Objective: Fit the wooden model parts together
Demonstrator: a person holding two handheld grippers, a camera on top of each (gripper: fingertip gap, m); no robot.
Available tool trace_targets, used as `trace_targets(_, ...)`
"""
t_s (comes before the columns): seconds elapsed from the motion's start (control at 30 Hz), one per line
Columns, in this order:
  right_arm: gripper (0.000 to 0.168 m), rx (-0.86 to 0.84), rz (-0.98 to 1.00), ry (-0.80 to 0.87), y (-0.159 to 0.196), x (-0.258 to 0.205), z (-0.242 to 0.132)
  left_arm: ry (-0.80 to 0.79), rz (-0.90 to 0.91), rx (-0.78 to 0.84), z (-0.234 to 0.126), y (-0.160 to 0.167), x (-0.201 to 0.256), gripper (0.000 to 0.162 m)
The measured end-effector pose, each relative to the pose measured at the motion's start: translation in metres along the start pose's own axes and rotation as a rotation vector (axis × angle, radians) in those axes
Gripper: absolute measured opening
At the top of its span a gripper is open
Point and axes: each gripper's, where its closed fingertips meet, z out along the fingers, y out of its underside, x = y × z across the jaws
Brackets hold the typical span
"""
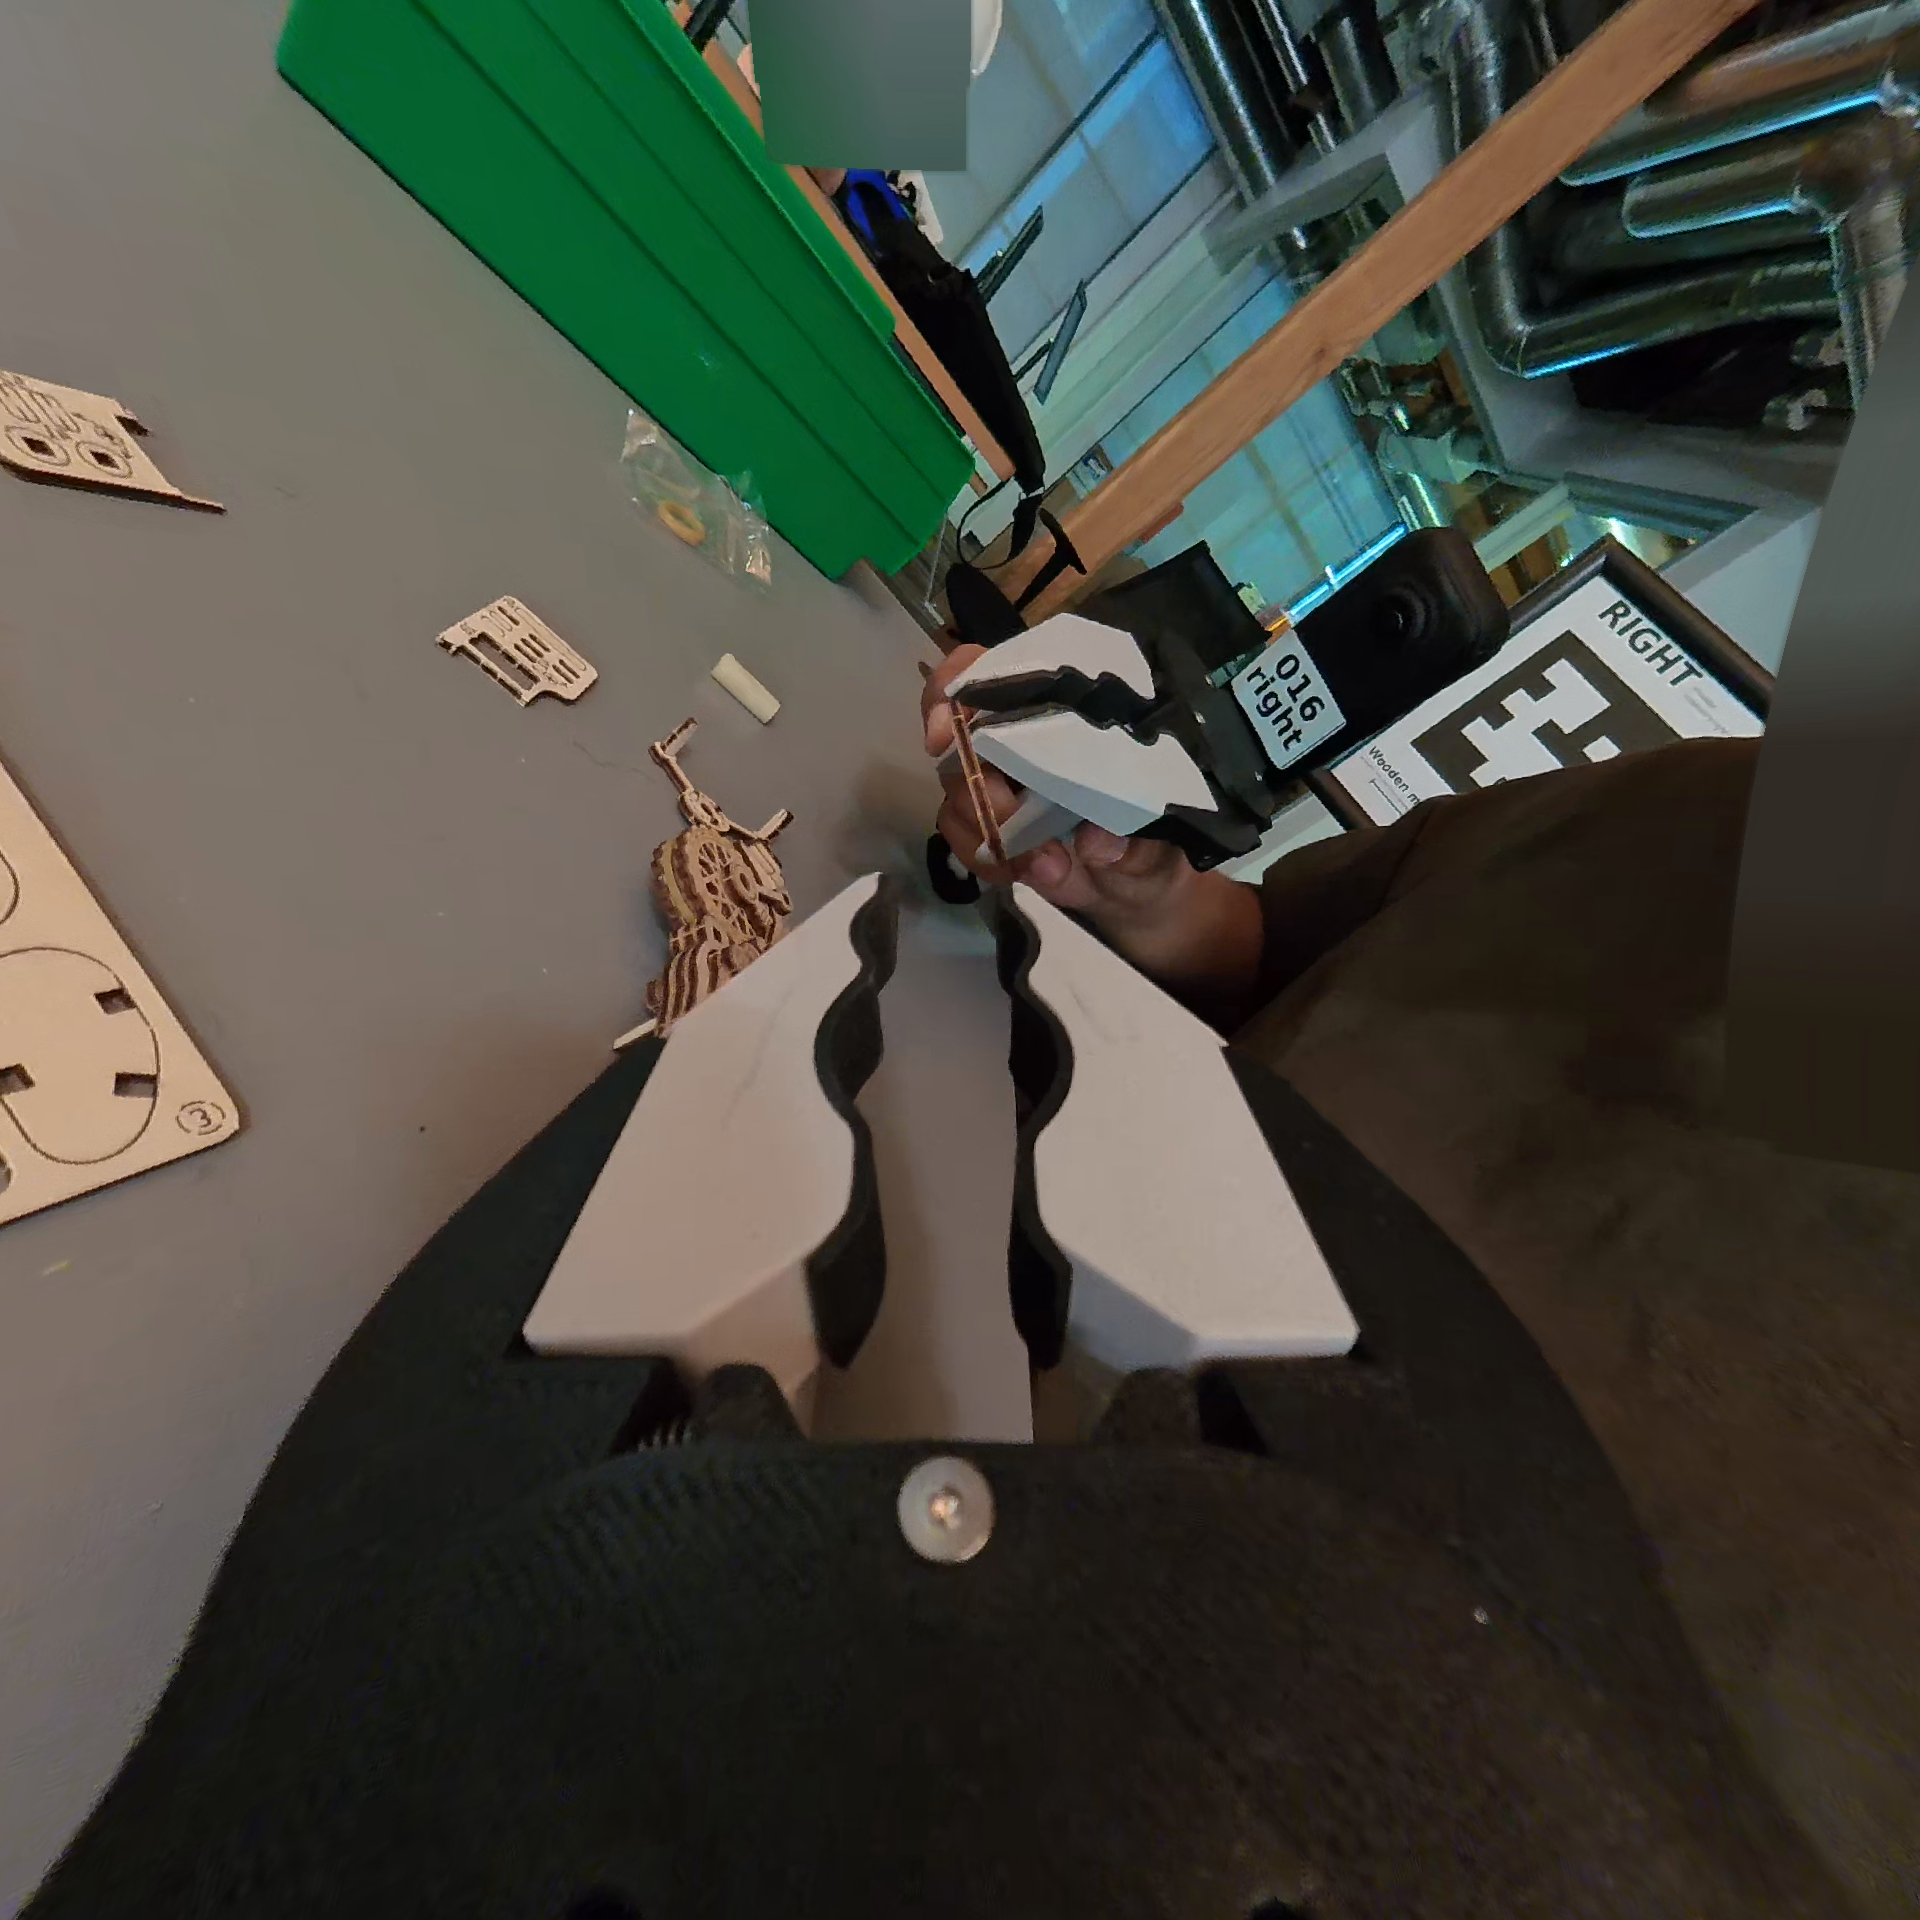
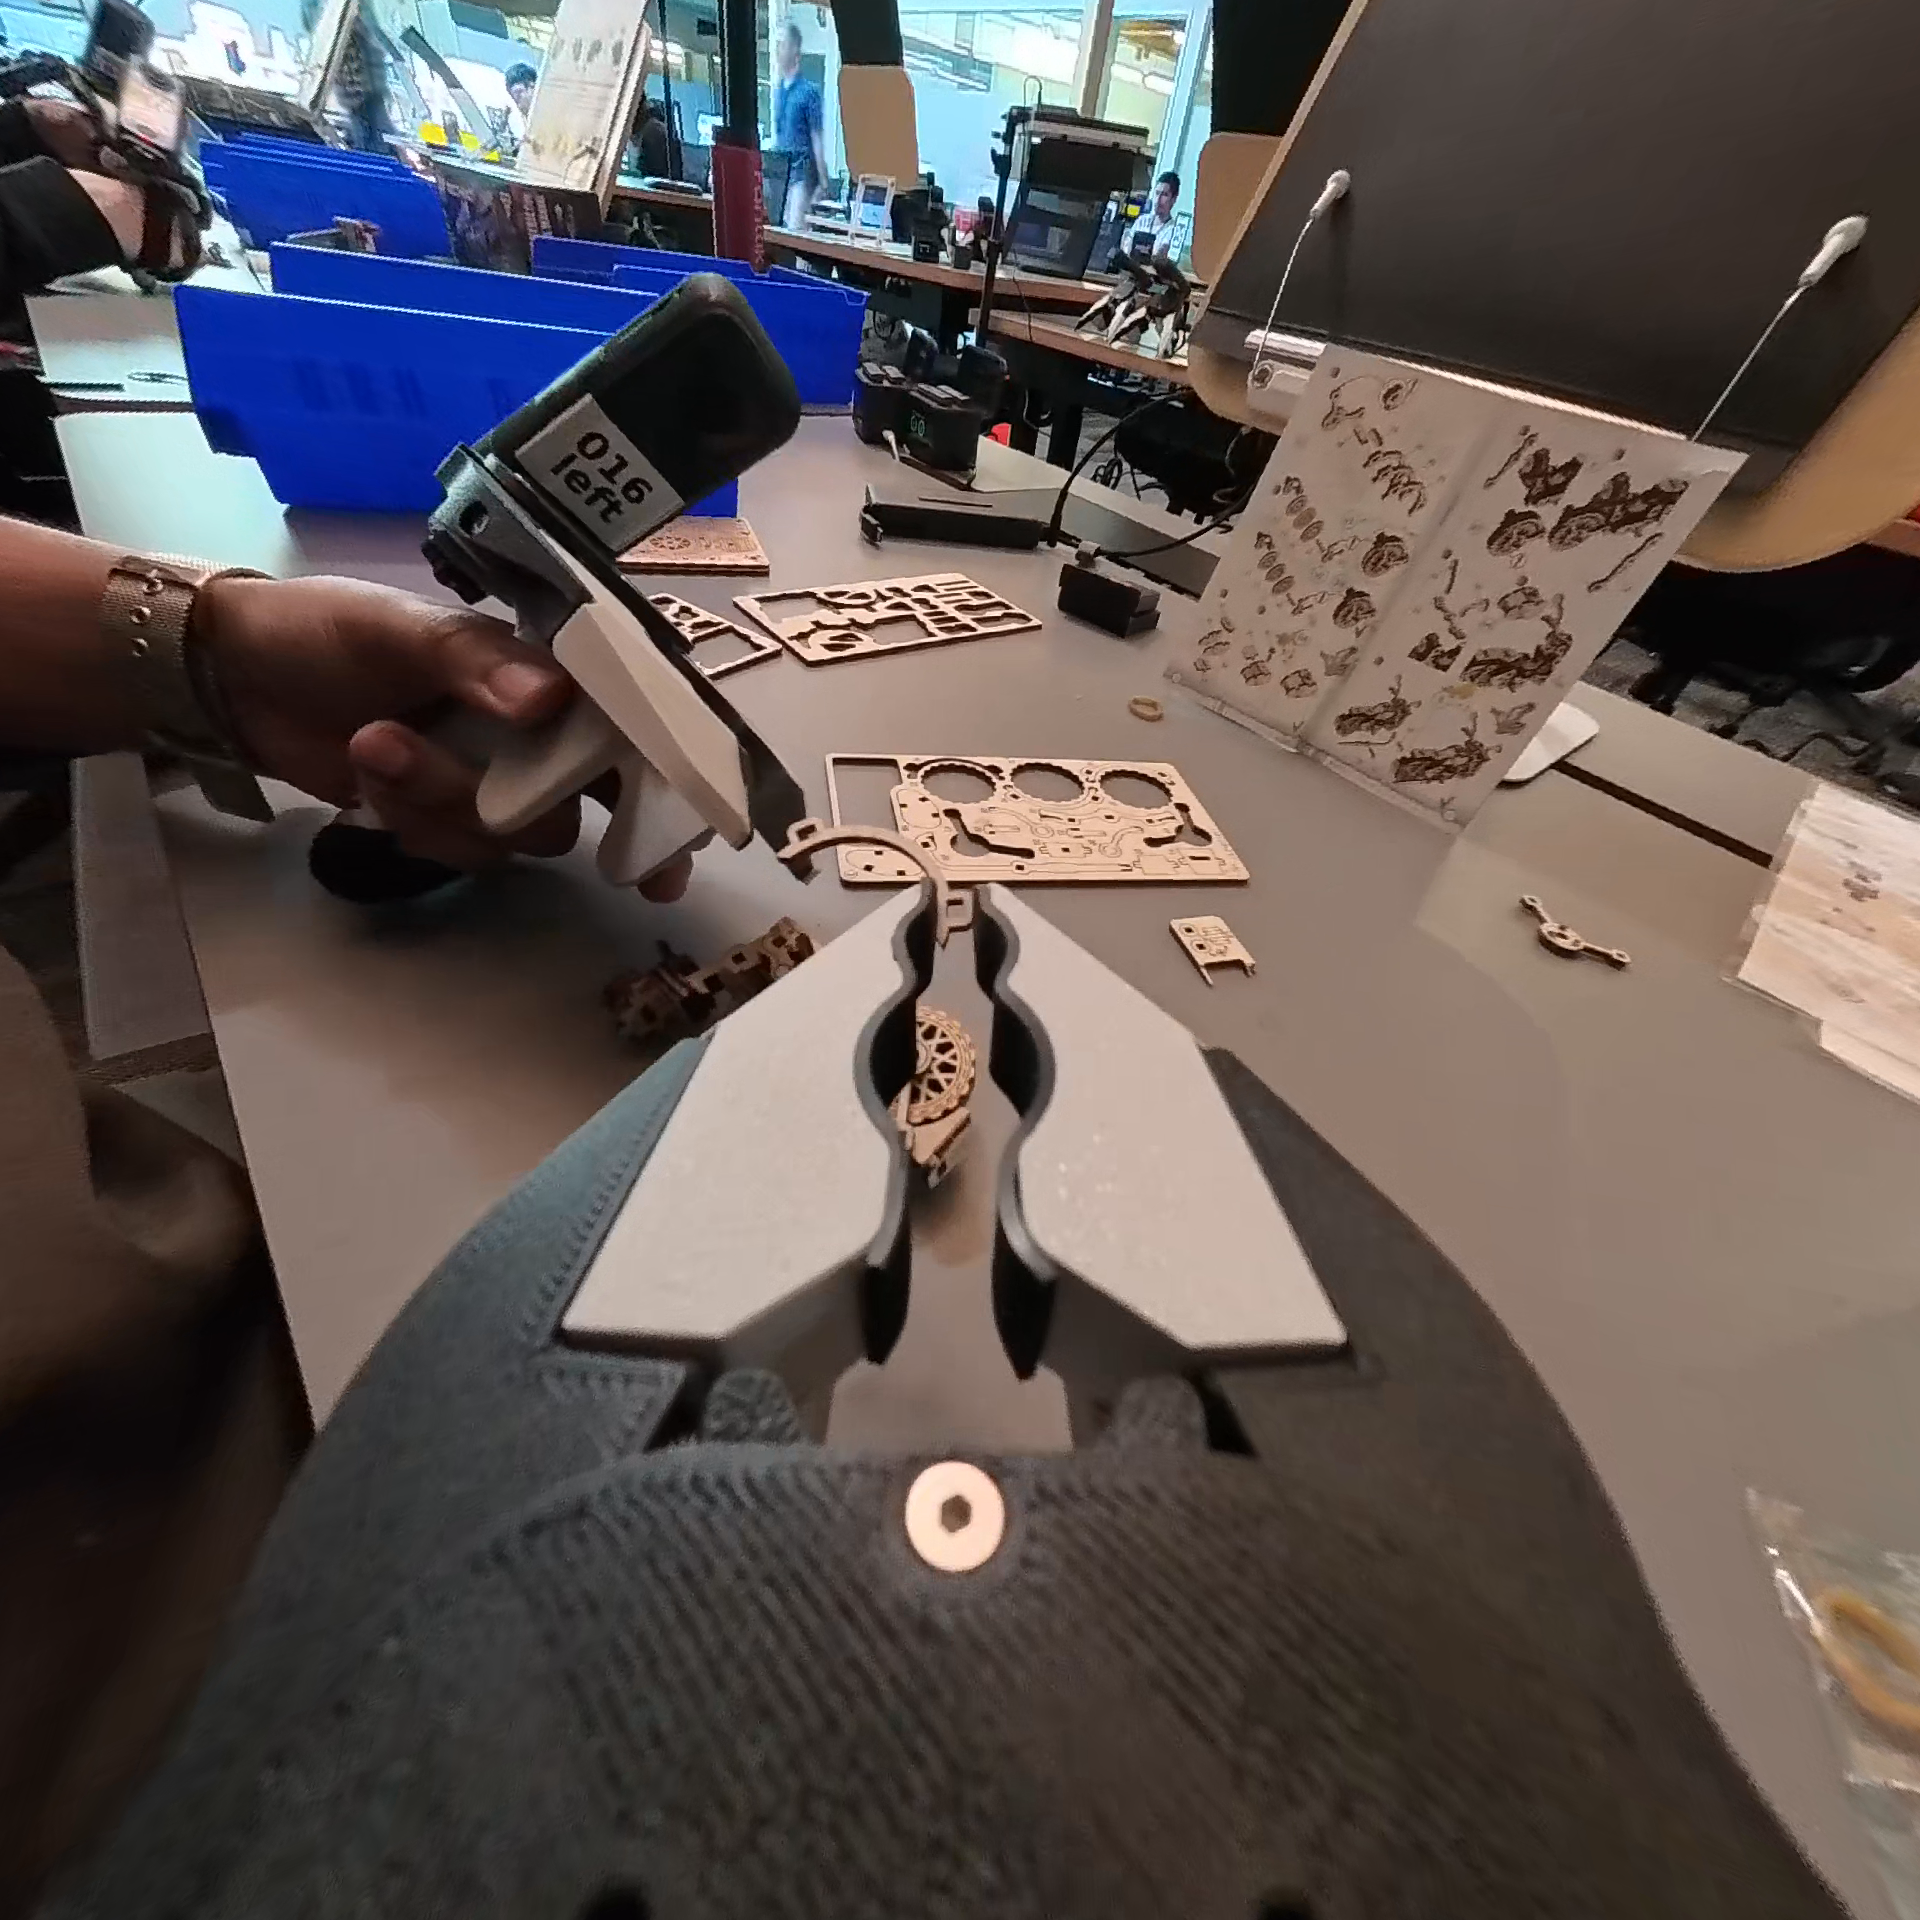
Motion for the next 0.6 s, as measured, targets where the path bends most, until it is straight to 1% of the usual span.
trace_targets(0.27,0.005,0.003,-0.038,-0.007,-0.002,-0.008,0.003,0.024,-0.02,-0.017,0.006,0.005,0.005,0.018)
trace_targets(0.37,0.005,-0.004,-0.054,-0.009,0.0,-0.01,0.003,0.034,-0.021,-0.011,0.007,0.005,0.007,0.012)
trace_targets(0.47,0.005,-0.012,-0.063,-0.012,0.002,-0.011,0.004,0.043,-0.03,0.002,0.005,0.002,0.008,0.0)
trace_targets(0.6,0.005,-0.019,-0.059,-0.028,0.004,-0.013,0.004,0.036,-0.033,0.039,0.0,-0.004,0.005,0.0)
